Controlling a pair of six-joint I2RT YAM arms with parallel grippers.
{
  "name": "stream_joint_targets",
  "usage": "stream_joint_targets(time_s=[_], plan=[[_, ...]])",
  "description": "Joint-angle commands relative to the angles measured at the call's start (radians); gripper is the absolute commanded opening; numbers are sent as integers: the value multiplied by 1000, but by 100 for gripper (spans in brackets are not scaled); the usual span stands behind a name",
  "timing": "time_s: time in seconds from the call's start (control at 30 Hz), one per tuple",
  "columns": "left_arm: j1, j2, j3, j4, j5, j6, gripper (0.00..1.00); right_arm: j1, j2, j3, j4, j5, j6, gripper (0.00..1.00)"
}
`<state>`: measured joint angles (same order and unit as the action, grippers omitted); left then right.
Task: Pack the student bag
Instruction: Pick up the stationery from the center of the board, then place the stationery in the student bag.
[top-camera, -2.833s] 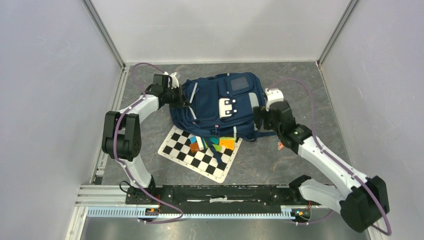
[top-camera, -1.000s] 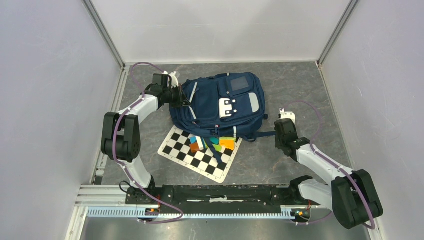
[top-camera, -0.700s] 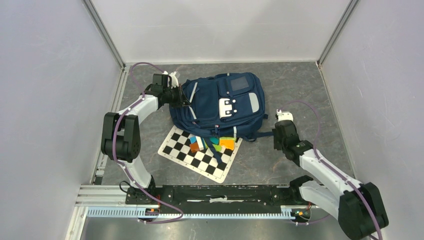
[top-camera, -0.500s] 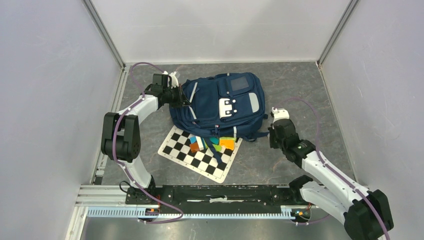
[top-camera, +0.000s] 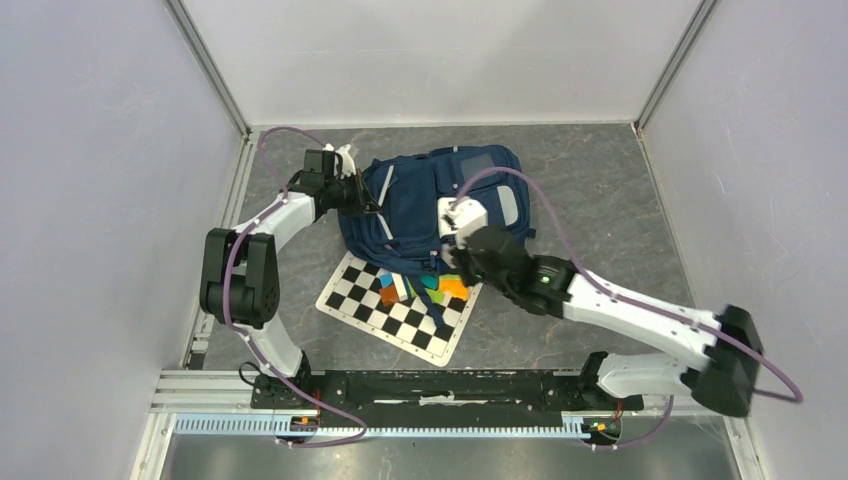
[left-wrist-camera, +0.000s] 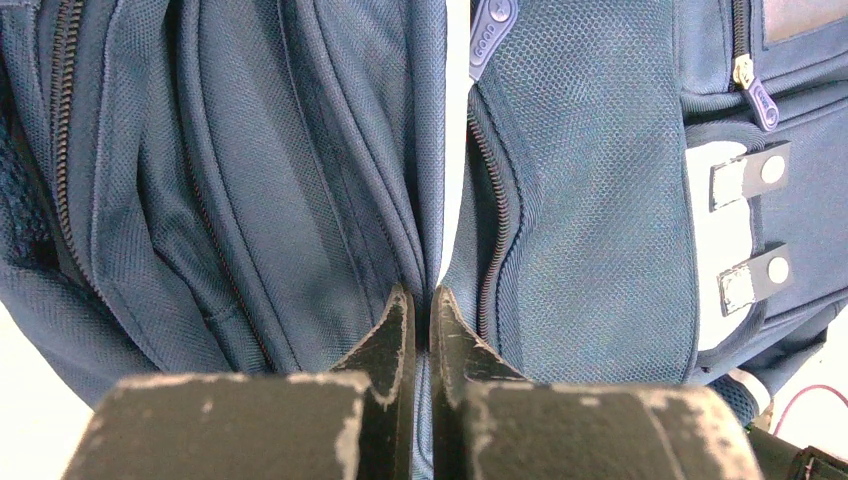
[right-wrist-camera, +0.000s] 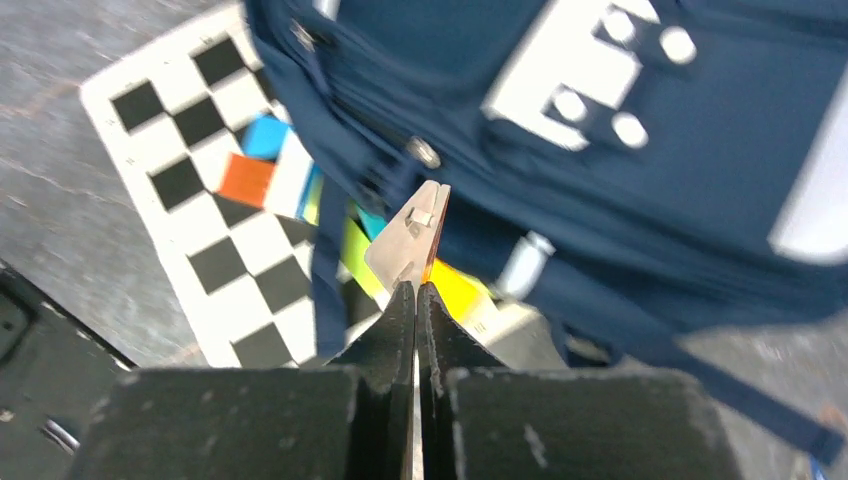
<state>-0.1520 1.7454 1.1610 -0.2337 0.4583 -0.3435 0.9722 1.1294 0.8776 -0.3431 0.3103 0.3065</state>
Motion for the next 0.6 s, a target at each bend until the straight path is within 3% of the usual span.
stream_joint_targets(time_s=[0.0, 0.33, 0.57], plan=[[-4, -61, -38, -17, 44, -44, 2, 81, 200, 209, 107, 76, -32, 0], [3, -50, -53, 0, 63, -51, 2, 85, 640, 623, 122, 200, -36, 0], [6, -55, -55, 5, 67, -58, 2, 11, 825, 774, 135, 101, 7, 0]])
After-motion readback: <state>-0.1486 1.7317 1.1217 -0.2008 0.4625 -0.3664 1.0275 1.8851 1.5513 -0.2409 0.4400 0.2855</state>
